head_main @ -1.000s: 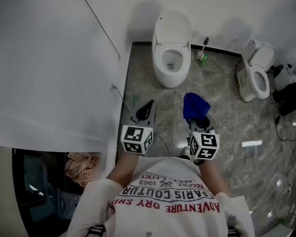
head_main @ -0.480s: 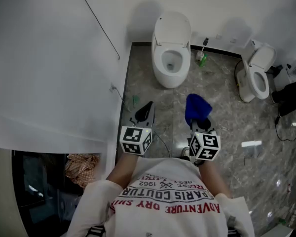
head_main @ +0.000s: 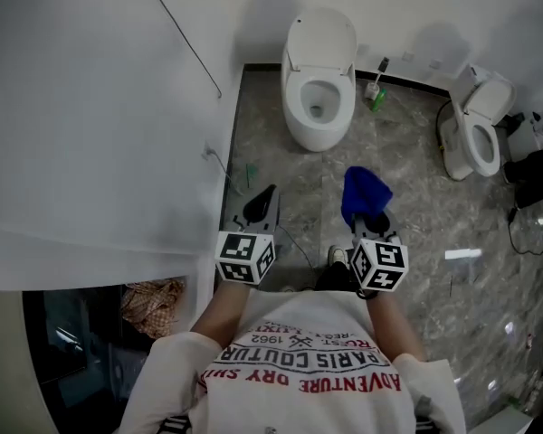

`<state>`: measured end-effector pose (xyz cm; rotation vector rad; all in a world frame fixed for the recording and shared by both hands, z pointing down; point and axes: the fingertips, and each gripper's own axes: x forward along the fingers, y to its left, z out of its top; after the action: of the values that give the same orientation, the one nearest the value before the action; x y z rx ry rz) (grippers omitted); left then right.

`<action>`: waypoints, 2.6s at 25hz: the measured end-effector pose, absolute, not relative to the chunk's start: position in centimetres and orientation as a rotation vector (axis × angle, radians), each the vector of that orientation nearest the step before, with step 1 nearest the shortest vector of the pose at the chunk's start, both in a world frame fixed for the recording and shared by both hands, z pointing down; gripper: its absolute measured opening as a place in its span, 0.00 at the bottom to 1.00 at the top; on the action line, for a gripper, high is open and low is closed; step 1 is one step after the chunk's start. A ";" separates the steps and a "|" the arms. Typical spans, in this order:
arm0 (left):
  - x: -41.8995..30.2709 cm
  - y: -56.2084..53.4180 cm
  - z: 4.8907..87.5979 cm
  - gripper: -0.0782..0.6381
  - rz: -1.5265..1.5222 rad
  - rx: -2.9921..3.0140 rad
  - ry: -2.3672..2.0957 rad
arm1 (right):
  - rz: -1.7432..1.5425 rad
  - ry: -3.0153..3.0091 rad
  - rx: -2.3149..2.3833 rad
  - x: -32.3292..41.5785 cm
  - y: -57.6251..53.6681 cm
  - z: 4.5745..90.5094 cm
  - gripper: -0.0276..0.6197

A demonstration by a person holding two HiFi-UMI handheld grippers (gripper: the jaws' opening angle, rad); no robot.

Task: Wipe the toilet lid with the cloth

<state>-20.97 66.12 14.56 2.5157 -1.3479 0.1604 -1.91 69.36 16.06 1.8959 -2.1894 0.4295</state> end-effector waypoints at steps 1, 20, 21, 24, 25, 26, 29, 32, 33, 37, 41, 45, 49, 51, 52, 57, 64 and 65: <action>-20.8 65.7 14.7 0.12 0.162 2.509 -1.352 | 0.430 -2.195 1.889 -1.8 68.7 16.1 0.19; -7.3 43.9 14.8 0.12 0.102 2.333 -1.536 | 0.507 -2.317 1.662 12.2 45.1 17.5 0.19; -6.4 42.9 14.8 0.12 0.102 2.330 -1.535 | 0.503 -2.317 1.656 13.1 43.9 17.4 0.19; -4.3 40.4 14.9 0.12 0.125 2.330 -1.530 | 0.503 -2.301 1.668 15.7 41.0 17.7 0.19; -3.8 39.7 15.1 0.12 0.132 2.326 -1.531 | 0.512 -2.297 1.676 16.4 40.2 17.9 0.19; -3.5 39.0 15.3 0.12 0.139 2.318 -1.534 | 0.522 -2.294 1.681 17.0 39.4 18.2 0.19; -3.1 36.3 16.1 0.12 0.167 2.293 -1.540 | 0.551 -2.286 1.697 18.3 36.8 18.7 0.19; -3.2 33.3 17.1 0.12 0.190 2.281 -1.542 | 0.575 -2.272 1.713 18.8 33.9 19.6 0.19; -3.4 32.1 17.5 0.12 0.193 2.278 -1.544 | 0.576 -2.266 1.717 18.8 32.9 20.0 0.19; -3.9 25.8 18.5 0.12 0.177 2.265 -1.531 | 0.569 -2.219 1.758 19.2 27.9 21.2 0.19; -4.0 17.5 19.1 0.12 0.163 2.300 -1.474 | 0.574 -2.163 1.803 19.0 21.3 22.0 0.19; -5.1 8.5 20.3 0.12 0.180 2.335 -1.403 | 0.589 -2.121 1.834 17.4 13.2 22.8 0.19; -7.0 0.1 21.9 0.12 0.188 2.358 -1.322 | 0.620 -2.093 1.882 14.9 5.3 23.6 0.19; -7.9 -4.3 22.4 0.12 0.189 2.362 -1.300 | 0.625 -2.087 1.892 13.8 1.2 23.9 0.19; -8.2 -6.2 22.7 0.12 0.192 2.360 -1.288 | 0.630 -2.082 1.896 13.3 -0.6 24.1 0.19; -8.5 -13.3 24.0 0.12 0.201 2.352 -1.223 | 0.639 -2.051 1.901 11.9 -7.1 24.9 0.19; -8.3 -19.4 26.8 0.12 0.209 2.372 -1.212 | 0.634 -2.131 1.824 9.4 -15.5 27.5 0.19; -8.1 -20.1 27.3 0.12 0.213 2.384 -1.207 | 0.638 -2.147 1.809 9.0 -16.7 28.0 0.19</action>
<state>-8.14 -20.13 27.32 2.3843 -1.2070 0.2127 9.05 -16.75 28.00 1.8089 -2.1469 0.6380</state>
